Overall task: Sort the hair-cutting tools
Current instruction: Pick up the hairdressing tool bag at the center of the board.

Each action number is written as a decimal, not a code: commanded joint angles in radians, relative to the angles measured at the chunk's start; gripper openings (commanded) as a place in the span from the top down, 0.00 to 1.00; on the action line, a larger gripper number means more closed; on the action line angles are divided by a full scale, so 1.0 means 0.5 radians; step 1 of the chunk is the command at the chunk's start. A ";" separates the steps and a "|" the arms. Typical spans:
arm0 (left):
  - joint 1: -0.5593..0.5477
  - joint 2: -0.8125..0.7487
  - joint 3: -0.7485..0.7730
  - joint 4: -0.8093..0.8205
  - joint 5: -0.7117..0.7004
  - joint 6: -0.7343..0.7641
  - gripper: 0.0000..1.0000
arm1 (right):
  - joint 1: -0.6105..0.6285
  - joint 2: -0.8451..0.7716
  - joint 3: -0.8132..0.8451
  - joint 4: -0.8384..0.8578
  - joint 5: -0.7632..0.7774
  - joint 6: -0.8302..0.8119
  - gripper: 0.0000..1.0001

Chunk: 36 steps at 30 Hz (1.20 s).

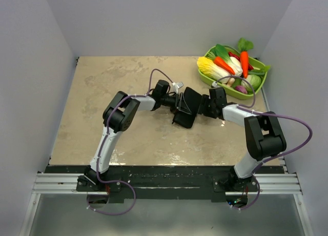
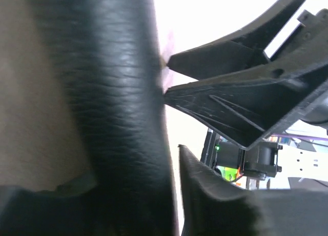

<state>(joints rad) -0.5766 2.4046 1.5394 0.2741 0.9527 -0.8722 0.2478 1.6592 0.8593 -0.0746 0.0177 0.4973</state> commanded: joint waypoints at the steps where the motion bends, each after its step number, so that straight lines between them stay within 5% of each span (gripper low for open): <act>1: -0.049 0.011 -0.042 -0.042 0.015 0.005 0.70 | -0.011 -0.036 -0.077 -0.179 0.127 -0.034 0.43; 9: -0.025 -0.191 -0.057 -0.069 -0.147 -0.013 0.80 | -0.011 -0.351 -0.077 -0.234 0.081 -0.086 0.42; 18: 0.012 -0.673 0.124 -0.545 -0.862 0.023 0.80 | -0.008 -0.928 -0.043 -0.363 -0.802 0.097 0.42; 27: 0.021 -1.011 0.143 -0.892 -1.439 -0.044 0.79 | 0.014 -1.036 -0.252 0.139 -1.326 0.698 0.43; 36: 0.018 -1.253 -0.011 -0.926 -1.602 -0.069 0.79 | 0.167 -0.959 -0.228 0.643 -1.361 1.141 0.43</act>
<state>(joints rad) -0.5682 1.8709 1.5486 -0.2344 0.2062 -0.8913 0.2939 1.1656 0.7174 0.0971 -0.6270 0.9508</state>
